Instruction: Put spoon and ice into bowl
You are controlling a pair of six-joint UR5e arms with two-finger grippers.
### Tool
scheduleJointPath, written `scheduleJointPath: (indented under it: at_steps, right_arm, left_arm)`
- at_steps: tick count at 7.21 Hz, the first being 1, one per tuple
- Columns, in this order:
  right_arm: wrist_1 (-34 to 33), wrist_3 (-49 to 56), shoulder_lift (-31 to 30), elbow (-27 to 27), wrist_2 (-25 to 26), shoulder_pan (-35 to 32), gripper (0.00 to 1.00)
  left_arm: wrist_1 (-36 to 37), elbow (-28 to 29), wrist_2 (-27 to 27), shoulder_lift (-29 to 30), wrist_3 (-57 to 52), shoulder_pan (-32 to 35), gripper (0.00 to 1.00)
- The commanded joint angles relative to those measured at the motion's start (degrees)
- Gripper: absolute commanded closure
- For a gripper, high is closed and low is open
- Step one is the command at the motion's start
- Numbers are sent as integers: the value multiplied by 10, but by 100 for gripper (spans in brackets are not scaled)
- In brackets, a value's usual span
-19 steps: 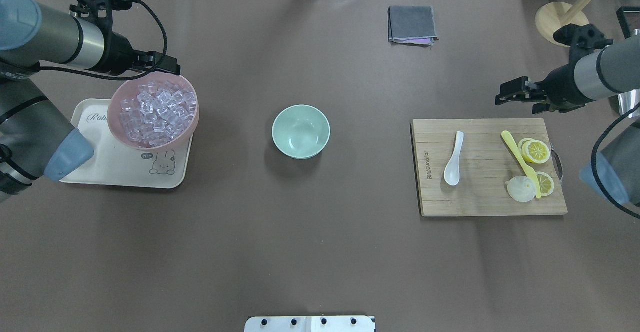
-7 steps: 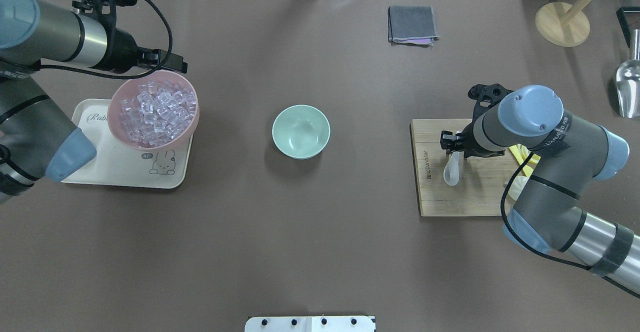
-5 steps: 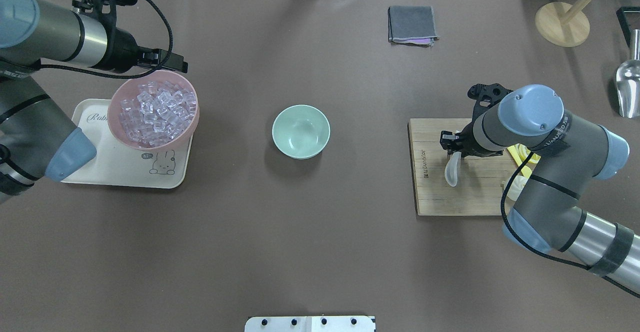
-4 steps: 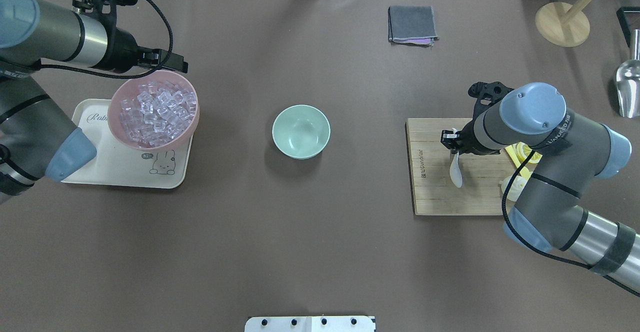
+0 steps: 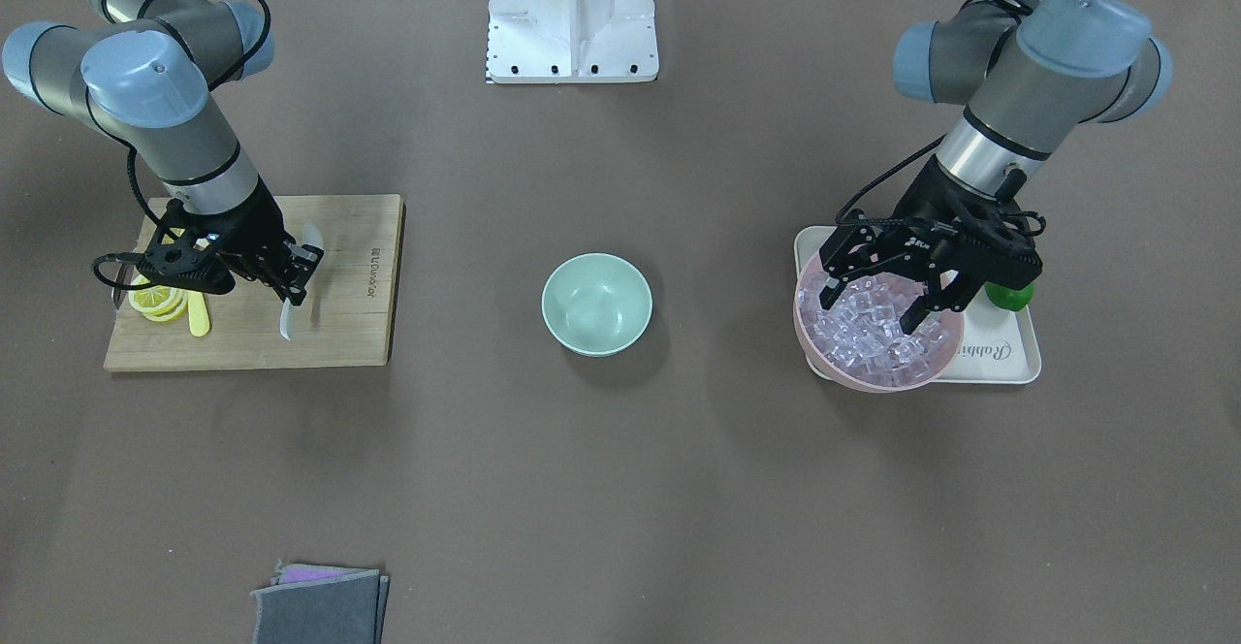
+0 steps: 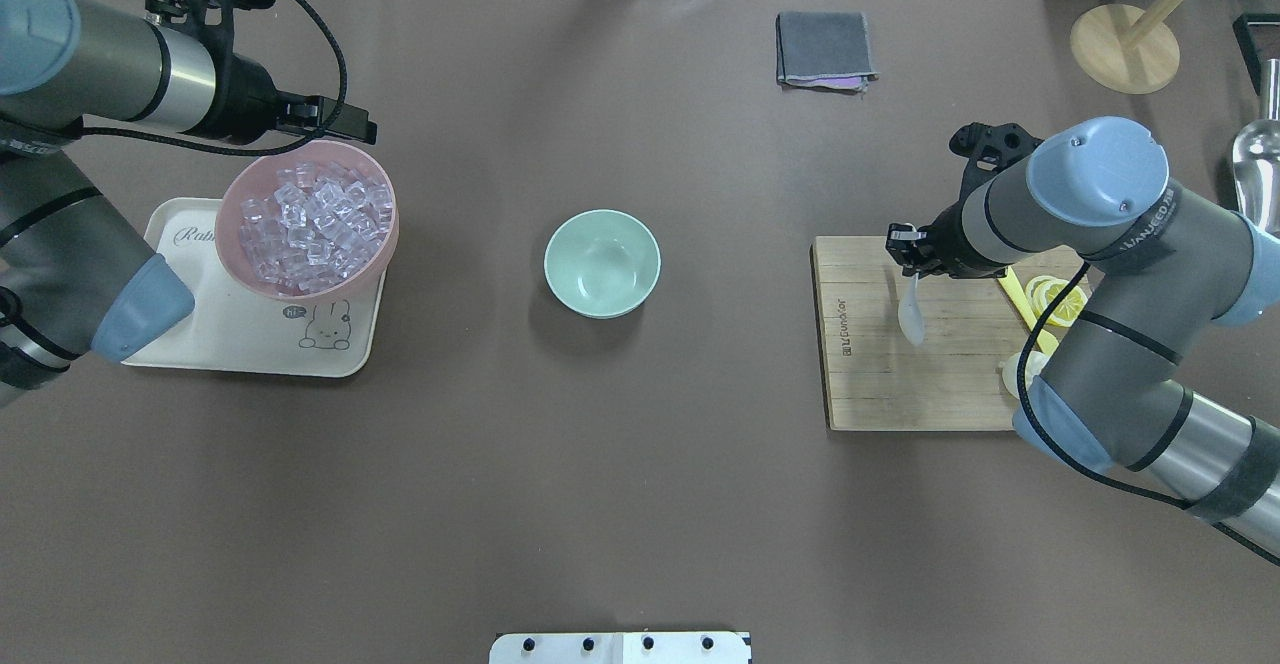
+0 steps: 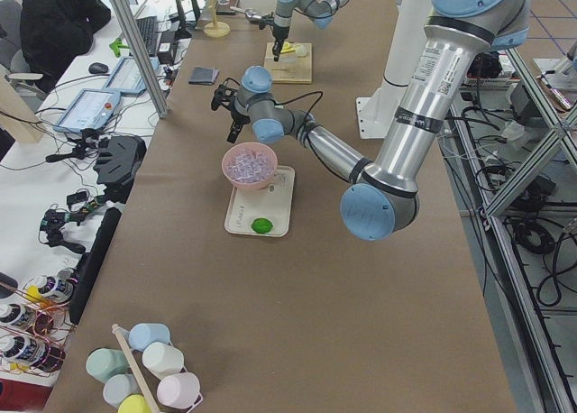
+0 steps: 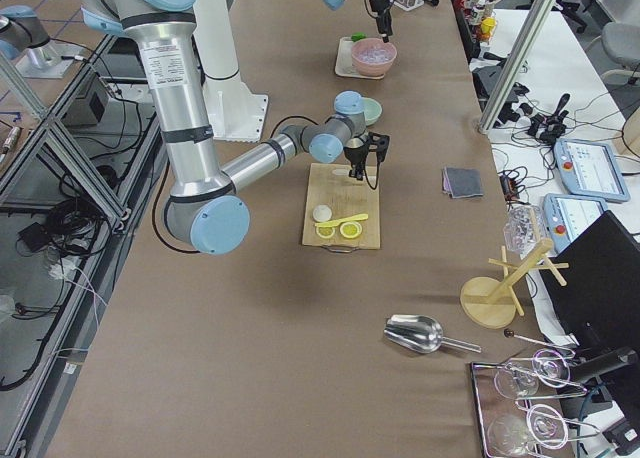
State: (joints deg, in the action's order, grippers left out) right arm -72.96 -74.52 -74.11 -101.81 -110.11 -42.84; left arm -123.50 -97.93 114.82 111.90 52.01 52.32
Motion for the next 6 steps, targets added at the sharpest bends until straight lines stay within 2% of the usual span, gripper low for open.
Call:
scheduleJointPath:
  at_steps: [1,3,4,6]
  right_arm:
    - [-84,-18,97,-1,0,-1,100]
    - [-87,-54,149,-1,8,18,100]
    - [-87,-61,171,0,9,19,100]
    - [-83,-68,194,2,10,19,100]
  left_arm:
    - [5,4,0,3,-2,3,3]
    - [8,12,-6,2,-27,2,3]
    - [4,36,-6,2,-44,2,3]
    - [3,44,-7,-6,-59,1,3]
